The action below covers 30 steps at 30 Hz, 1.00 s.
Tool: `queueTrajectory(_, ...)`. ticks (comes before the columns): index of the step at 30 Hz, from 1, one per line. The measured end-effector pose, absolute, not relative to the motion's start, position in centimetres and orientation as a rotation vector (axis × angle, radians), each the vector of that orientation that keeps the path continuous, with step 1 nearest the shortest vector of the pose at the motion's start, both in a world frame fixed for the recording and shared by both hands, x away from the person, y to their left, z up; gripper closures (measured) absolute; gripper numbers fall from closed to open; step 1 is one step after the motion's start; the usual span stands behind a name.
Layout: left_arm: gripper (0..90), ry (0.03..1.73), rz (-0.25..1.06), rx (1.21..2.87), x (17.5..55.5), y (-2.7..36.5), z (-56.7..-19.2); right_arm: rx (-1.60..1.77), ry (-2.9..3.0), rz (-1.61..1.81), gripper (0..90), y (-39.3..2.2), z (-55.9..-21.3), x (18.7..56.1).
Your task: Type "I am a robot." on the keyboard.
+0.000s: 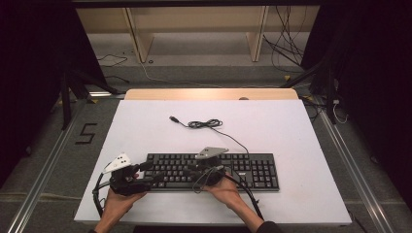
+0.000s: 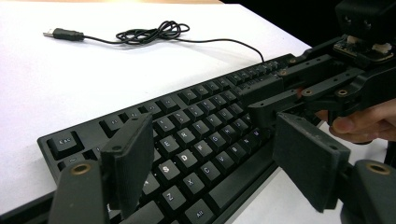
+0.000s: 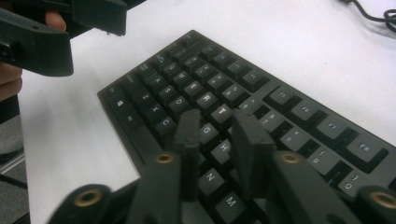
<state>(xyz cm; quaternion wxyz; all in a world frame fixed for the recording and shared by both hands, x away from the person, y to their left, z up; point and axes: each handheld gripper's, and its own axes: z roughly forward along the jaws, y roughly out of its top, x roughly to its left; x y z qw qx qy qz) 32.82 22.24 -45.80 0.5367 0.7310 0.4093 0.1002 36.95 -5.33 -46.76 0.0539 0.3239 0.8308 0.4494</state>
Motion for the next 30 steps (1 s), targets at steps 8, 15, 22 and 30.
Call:
queueTrajectory(8, 28.7, 0.971, 0.243, 1.748, 32.8, 22.2, -45.8, 0.978, 2.565, 1.322, 90.0, -4.5, -47.4, 36.7)
queueTrajectory(15, 28.8, 0.968, 0.248, 1.747, 32.8, 22.2, -45.8, 0.973, 2.585, 1.295, 90.0, -3.9, -47.8, 36.7)
queueTrajectory(22, 28.7, 0.966, 0.249, 1.745, 32.8, 22.2, -45.8, 0.962, 2.599, 1.277, 90.0, -3.6, -48.1, 36.6)
queueTrajectory(30, 28.7, 0.965, 0.25, 1.745, 32.8, 22.2, -45.8, 0.941, 2.612, 1.24, 90.0, -3.2, -48.6, 36.2)
